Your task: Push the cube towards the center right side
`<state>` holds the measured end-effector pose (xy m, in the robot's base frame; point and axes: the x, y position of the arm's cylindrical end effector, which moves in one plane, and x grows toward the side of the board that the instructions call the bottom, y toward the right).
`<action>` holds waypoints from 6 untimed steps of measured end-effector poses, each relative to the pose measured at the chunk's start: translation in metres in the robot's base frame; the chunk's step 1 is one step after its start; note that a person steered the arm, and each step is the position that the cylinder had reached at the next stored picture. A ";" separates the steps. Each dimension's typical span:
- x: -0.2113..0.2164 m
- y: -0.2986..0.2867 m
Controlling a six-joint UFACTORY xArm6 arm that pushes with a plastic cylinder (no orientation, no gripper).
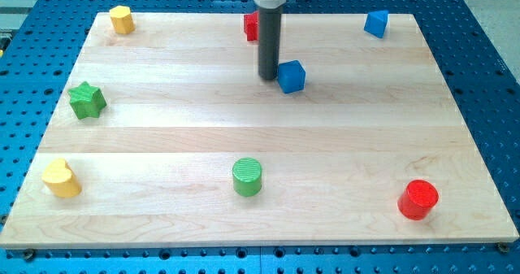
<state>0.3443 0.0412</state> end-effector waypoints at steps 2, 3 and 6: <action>0.072 0.125; 0.122 0.110; 0.124 0.159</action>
